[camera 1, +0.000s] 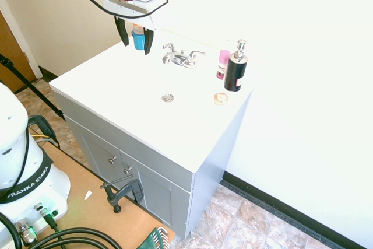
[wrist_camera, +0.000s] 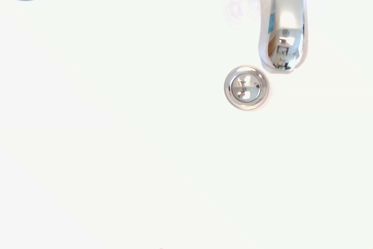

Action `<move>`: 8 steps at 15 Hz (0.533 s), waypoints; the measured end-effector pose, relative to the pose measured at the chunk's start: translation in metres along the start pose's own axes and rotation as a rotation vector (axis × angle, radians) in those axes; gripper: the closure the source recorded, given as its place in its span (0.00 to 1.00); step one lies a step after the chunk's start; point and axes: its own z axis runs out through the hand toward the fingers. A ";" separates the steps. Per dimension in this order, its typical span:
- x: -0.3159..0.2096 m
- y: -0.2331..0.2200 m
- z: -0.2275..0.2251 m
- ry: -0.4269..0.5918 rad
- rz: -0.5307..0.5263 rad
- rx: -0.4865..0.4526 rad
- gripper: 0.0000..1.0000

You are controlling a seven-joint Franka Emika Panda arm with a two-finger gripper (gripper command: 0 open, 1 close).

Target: Turn off the hot water

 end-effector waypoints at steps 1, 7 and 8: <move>0.000 0.000 0.001 -0.001 0.000 -0.001 0.00; 0.018 -0.035 0.022 0.188 0.088 -0.038 0.00; 0.025 -0.044 0.026 0.223 0.103 -0.044 0.00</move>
